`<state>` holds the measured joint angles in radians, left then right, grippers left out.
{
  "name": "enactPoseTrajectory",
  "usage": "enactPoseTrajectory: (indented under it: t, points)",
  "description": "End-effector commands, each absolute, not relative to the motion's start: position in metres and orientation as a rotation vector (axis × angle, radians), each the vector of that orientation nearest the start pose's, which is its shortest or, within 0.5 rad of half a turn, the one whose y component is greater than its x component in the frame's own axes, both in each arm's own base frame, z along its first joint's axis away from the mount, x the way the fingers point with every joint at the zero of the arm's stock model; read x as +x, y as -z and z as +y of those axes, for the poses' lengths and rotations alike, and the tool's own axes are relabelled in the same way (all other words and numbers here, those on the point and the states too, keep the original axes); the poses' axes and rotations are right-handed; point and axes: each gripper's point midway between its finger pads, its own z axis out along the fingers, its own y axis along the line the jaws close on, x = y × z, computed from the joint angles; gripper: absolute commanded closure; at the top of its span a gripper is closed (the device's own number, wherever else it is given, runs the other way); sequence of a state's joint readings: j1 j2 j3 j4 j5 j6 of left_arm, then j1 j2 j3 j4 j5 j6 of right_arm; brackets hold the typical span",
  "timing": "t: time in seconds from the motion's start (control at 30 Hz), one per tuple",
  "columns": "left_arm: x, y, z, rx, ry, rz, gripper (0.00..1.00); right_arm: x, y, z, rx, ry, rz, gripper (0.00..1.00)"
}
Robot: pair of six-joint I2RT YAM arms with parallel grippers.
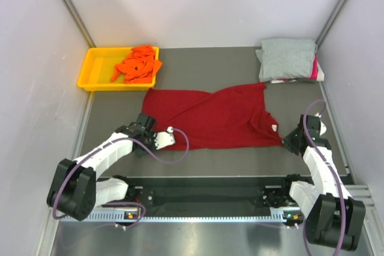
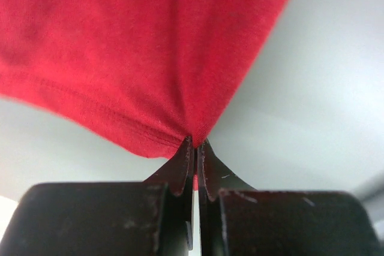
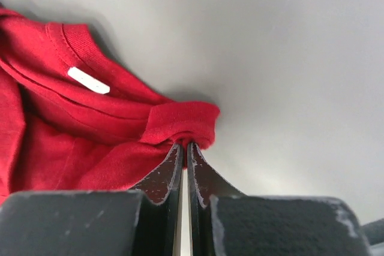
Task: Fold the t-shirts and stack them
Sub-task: Fold the tshirt
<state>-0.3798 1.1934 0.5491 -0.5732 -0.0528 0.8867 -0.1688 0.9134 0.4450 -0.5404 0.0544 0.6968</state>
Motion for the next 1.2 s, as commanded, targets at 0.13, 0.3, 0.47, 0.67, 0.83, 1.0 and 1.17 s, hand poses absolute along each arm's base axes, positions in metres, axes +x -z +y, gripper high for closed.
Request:
enactPoseTrajectory:
  t: [0.13, 0.3, 0.47, 0.67, 0.83, 1.0, 1.17]
  points:
    - [0.148, -0.058, -0.034, 1.857, 0.083, 2.409, 1.00, 0.197, -0.048, -0.010, 1.203, -0.336, 2.308, 1.00]
    - [0.137, -0.054, -0.037, 1.927, 0.164, 2.380, 1.00, 0.185, -0.040, -0.036, 1.360, -0.277, 2.226, 0.98]
    - [0.138, -0.055, -0.056, 1.893, 0.293, 2.337, 0.58, 0.192, -0.036, -0.055, 1.413, -0.260, 2.163, 0.63]
    - [0.186, -0.095, -0.066, 1.663, 0.169, 2.374, 0.13, 0.232, -0.085, -0.075, 1.249, -0.266, 2.107, 0.51]
    - [0.277, -0.126, -0.052, 1.215, -0.080, 2.376, 0.14, 0.274, -0.131, -0.036, 0.818, -0.287, 2.230, 0.48]
    - [0.299, -0.111, -0.043, 0.993, 0.011, 2.507, 0.39, 0.291, -0.124, 0.035, 0.427, -0.357, 2.425, 0.41]
    - [0.305, -0.085, -0.027, 0.967, -0.012, 2.551, 0.24, 0.292, -0.083, 0.069, 0.228, -0.388, 2.591, 0.39]
